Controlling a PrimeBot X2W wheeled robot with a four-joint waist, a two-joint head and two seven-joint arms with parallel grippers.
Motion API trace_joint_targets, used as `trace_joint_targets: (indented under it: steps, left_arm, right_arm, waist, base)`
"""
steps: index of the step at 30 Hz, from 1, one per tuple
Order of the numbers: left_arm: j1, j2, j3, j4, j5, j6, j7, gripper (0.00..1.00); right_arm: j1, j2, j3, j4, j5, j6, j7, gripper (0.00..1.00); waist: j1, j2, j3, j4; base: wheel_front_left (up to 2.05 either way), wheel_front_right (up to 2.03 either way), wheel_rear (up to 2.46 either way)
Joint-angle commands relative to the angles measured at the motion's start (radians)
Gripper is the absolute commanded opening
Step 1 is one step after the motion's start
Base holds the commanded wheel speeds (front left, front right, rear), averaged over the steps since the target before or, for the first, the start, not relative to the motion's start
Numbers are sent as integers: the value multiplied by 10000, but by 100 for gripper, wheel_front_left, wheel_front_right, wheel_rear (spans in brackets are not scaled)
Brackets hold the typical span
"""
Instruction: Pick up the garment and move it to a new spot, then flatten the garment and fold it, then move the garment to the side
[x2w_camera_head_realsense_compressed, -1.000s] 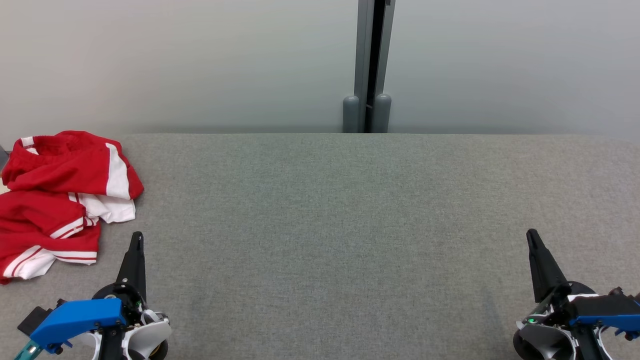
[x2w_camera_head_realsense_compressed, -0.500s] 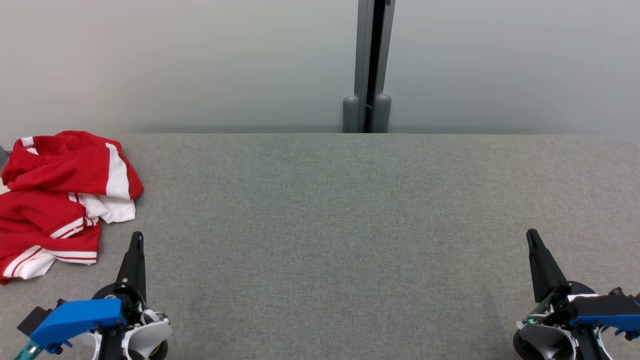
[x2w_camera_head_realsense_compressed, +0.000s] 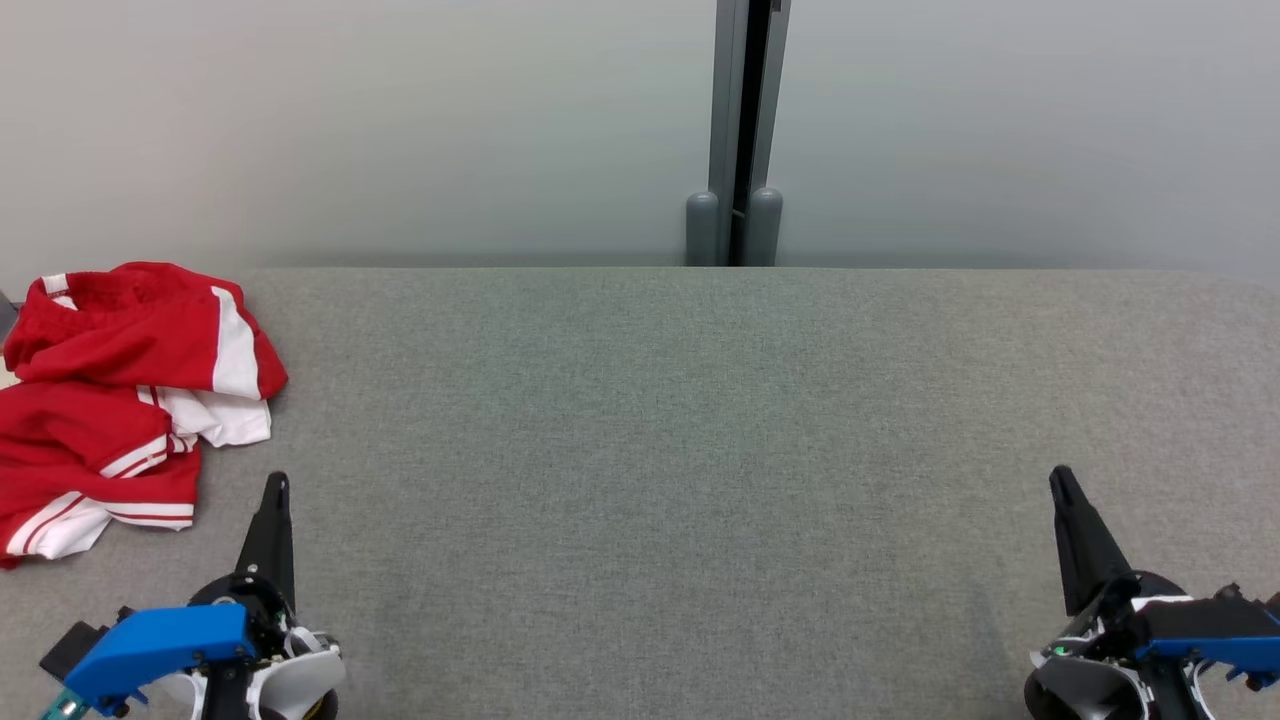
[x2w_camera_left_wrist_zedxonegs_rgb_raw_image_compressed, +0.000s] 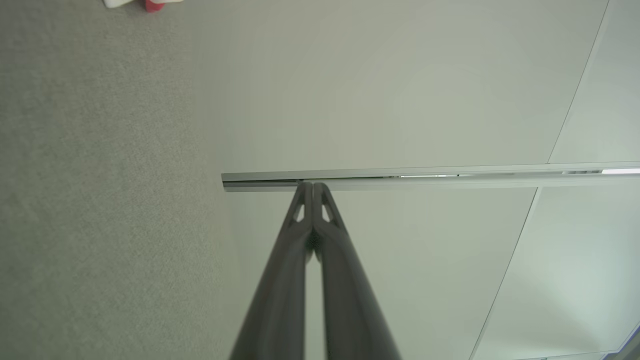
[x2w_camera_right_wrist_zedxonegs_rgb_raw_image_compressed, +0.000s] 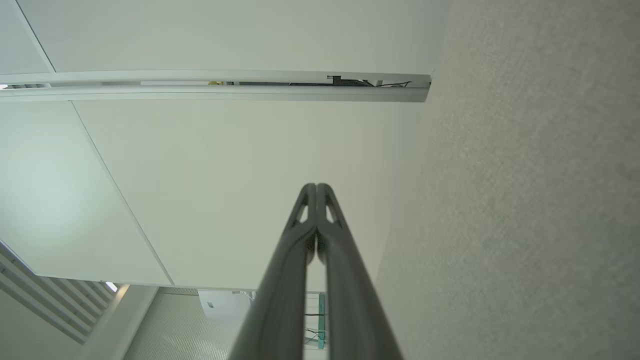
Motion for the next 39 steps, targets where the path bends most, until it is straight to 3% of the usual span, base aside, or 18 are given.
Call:
trace_joint_targets:
  steps: [1, 14, 23, 39]
  left_arm:
    - [62, -8, -8, 99, 1, 0, -13, 100]
    - [548, -51, -615, 256, 321, -2, -508, 100]
    - [526, -42, -847, 11, 1516, -3, -875, 100]
    - [553, -27, -1545, -670, 5044, 394, -1522, 100]
  right_arm:
    - [71, 17, 12, 88, -3, -2, -9, 100]
    - [479, 68, 284, 310, -277, -14, -504, 100]
    - [499, 55, 292, 124, -1109, -11, -874, 100]
    - [651, 29, 657, -560, -5289, -6, -1523, 100]
  waist:
    - [0, -1, 0, 0]
    - [0, -1, 10, -1]
    - [0, -1, 23, 3]
    - [0, -1, 44, 10]
  base:
    - [0, 0, 0]
    - [0, 0, 0]
    - [0, 0, 0]
    - [0, 0, 0]
